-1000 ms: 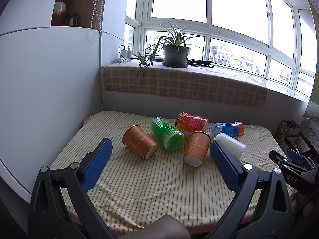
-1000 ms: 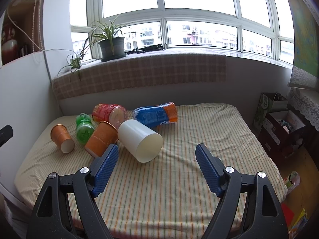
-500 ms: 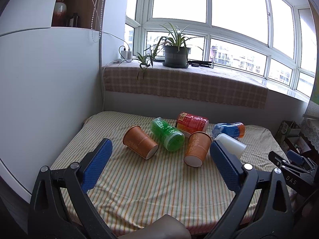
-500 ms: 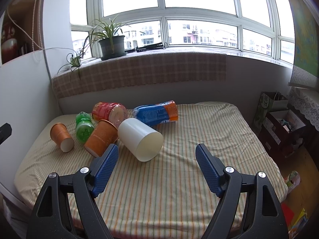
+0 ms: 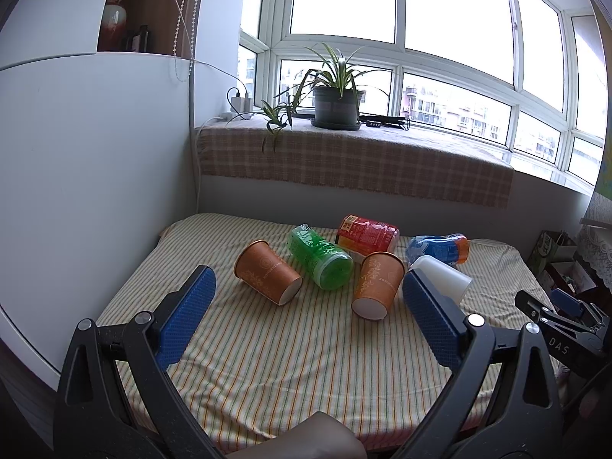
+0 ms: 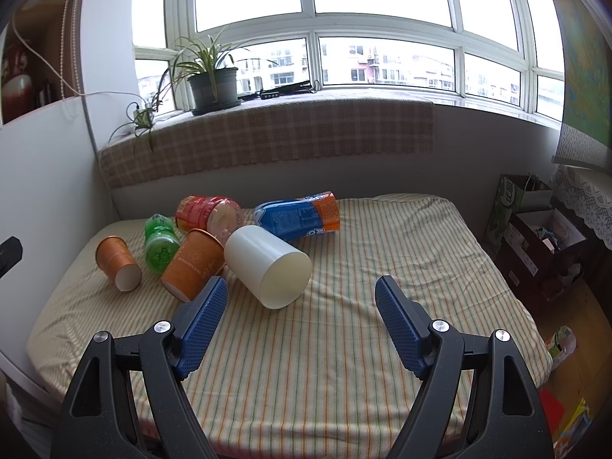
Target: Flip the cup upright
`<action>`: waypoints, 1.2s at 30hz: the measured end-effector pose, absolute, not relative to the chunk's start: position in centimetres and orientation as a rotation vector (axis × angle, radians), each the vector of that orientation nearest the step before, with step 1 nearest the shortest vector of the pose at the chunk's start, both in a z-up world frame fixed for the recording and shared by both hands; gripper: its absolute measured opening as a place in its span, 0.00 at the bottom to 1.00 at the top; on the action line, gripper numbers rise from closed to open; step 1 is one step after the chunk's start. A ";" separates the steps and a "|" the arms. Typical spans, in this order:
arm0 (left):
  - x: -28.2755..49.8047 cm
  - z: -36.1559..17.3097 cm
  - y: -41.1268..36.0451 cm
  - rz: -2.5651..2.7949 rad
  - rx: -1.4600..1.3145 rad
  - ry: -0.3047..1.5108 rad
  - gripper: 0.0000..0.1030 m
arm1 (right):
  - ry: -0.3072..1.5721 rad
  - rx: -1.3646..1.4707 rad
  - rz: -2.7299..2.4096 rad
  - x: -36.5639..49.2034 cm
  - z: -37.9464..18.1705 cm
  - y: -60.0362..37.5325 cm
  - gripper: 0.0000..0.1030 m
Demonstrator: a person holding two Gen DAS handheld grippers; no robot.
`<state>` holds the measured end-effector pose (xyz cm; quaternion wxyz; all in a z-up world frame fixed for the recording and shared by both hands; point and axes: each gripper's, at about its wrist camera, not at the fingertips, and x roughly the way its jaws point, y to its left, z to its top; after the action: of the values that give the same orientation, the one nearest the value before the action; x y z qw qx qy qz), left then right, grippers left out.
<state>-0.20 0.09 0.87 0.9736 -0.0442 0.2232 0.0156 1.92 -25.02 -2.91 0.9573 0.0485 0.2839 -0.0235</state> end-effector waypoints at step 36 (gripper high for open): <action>6.3 -0.9 -3.4 -0.137 0.071 0.583 0.97 | 0.626 0.145 -0.090 2.5 -4.4 -27.0 0.77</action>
<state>6.31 -3.43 -0.93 0.9549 0.0352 0.2870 -0.0677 2.52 -27.01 -4.41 0.9479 0.0712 0.3074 -0.0442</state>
